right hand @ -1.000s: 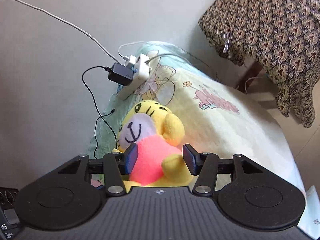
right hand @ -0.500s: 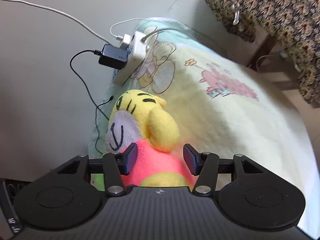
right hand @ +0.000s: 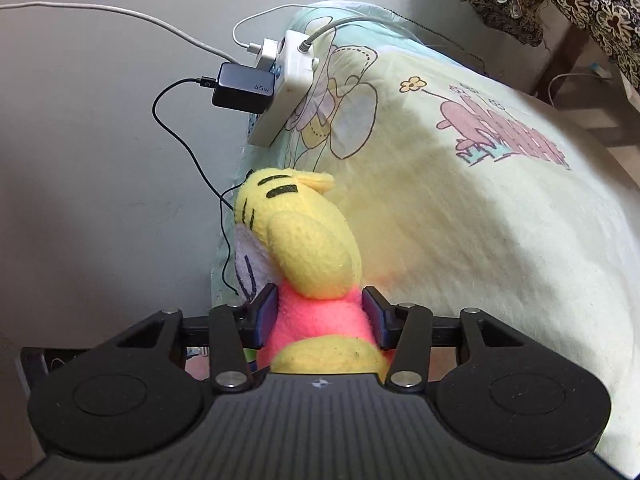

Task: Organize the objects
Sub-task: 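Carry the tiger plush with the right gripper to the red box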

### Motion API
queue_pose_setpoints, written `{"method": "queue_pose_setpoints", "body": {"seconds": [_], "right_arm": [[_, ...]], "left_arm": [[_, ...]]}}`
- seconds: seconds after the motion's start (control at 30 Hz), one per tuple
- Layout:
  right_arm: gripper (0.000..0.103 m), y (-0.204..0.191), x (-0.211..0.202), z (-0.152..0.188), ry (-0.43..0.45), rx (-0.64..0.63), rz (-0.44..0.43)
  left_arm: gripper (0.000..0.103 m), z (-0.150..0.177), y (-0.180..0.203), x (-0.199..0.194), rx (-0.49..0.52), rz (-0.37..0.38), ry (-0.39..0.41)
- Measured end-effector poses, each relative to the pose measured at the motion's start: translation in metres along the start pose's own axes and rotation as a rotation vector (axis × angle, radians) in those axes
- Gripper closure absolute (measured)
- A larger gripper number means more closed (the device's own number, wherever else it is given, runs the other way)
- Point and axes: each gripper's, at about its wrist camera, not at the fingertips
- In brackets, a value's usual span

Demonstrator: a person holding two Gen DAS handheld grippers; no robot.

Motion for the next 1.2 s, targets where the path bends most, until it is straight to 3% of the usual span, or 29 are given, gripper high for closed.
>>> {"method": "queue_pose_setpoints", "body": {"seconds": [0.1, 0.53, 0.83, 1.2], "right_arm": [[0.062, -0.001, -0.003, 0.007, -0.016, -0.009, -0.017], [0.062, -0.024, -0.052, 0.063, 0.016, -0.13, -0.014], [0.062, -0.053, -0.07, 0.106, 0.034, -0.22, -0.089], [0.062, -0.124, -0.043, 0.165, 0.0, -0.349, -0.172]], "left_arm": [[0.017, 0.002, 0.003, -0.004, 0.016, -0.002, 0.006], [0.018, 0.048, 0.036, -0.05, 0.121, -0.012, 0.022], [0.018, 0.088, 0.06, -0.106, 0.24, -0.118, 0.147], [0.018, 0.121, 0.014, -0.201, 0.21, -0.203, 0.305]]}}
Point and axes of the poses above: each gripper's, at about its wrist camera, not at the fingertips, and x roughly the way its jaws point, y to its right, z to its underside, and after that the axes turned 14 degrees about z, right-handed
